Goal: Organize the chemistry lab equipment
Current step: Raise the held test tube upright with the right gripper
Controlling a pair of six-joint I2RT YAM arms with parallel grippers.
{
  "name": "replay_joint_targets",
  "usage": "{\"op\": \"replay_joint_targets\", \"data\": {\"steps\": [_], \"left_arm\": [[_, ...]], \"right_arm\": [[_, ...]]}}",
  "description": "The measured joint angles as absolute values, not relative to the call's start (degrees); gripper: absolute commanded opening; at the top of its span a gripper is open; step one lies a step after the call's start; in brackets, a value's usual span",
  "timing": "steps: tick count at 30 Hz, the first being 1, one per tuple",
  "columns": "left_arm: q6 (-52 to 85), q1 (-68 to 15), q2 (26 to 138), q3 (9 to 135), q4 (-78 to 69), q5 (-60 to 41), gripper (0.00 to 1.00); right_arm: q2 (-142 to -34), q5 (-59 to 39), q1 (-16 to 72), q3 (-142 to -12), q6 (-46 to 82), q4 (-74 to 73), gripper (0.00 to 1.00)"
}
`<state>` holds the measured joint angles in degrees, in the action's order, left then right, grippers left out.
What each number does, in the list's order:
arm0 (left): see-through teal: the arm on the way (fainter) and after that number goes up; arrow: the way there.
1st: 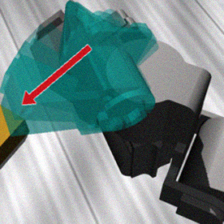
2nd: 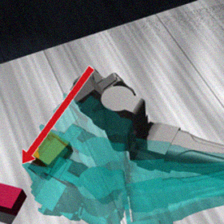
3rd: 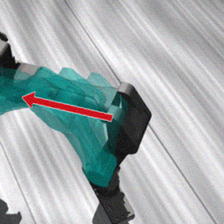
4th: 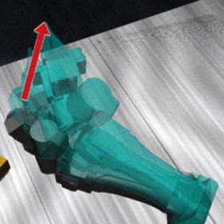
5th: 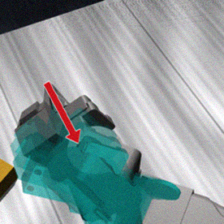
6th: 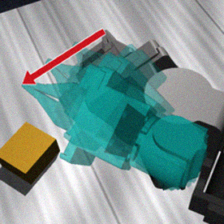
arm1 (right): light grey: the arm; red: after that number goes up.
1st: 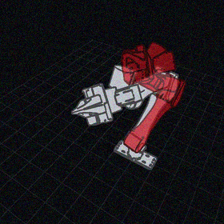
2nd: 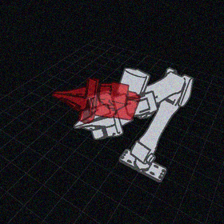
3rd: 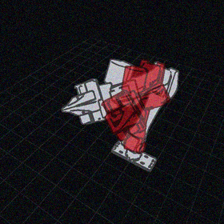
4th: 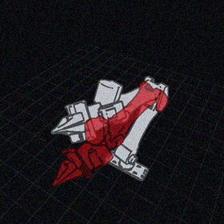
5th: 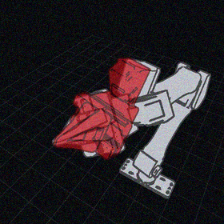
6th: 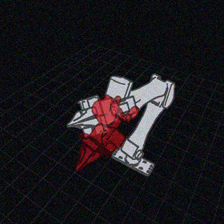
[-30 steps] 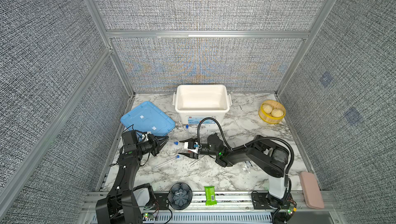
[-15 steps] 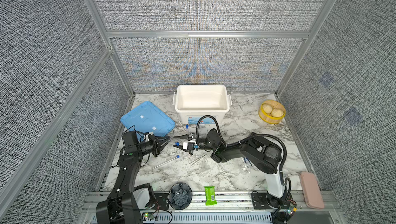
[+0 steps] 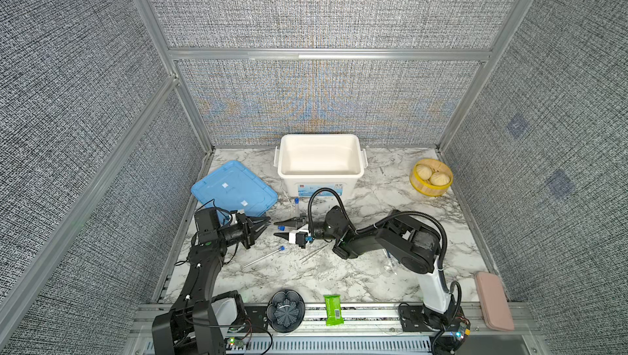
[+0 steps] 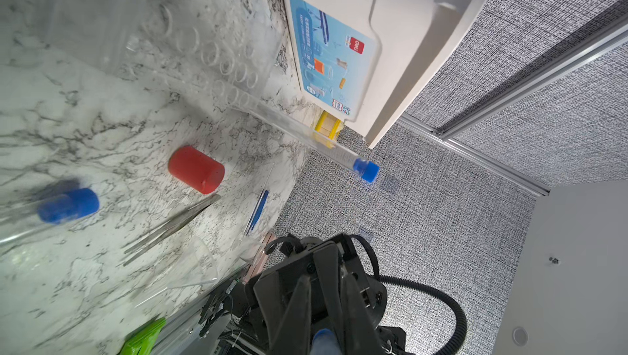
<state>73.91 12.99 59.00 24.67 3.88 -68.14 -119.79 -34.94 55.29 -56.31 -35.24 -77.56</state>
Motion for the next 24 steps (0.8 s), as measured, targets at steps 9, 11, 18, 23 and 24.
{"op": "replay_joint_targets", "data": {"steps": [9, 11, 18, 23, 24], "left_arm": [[73.45, 12.93, 60.12, 24.62, 3.79, -69.06, 0.14], [73.43, 12.93, 60.2, 24.62, 3.77, -69.17, 0.12], [73.49, 12.95, 60.12, 24.58, 3.22, -69.32, 0.2], [73.06, 12.95, 60.29, 24.62, 3.44, -69.41, 0.45], [72.79, 12.95, 60.42, 24.91, 4.16, -69.34, 0.49]], "right_arm": [[-120.2, -35.2, 55.46, -58.5, -36.53, -77.78, 0.23], [-120.2, -35.42, 55.4, -58.5, -36.56, -77.78, 0.21], [-120.36, -35.88, 55.18, -58.46, -36.97, -77.78, 0.08], [-119.96, -35.99, 54.96, -58.08, -36.62, -77.78, 0.07], [-119.85, -35.97, 54.89, -58.0, -36.23, -77.76, 0.07]]}}
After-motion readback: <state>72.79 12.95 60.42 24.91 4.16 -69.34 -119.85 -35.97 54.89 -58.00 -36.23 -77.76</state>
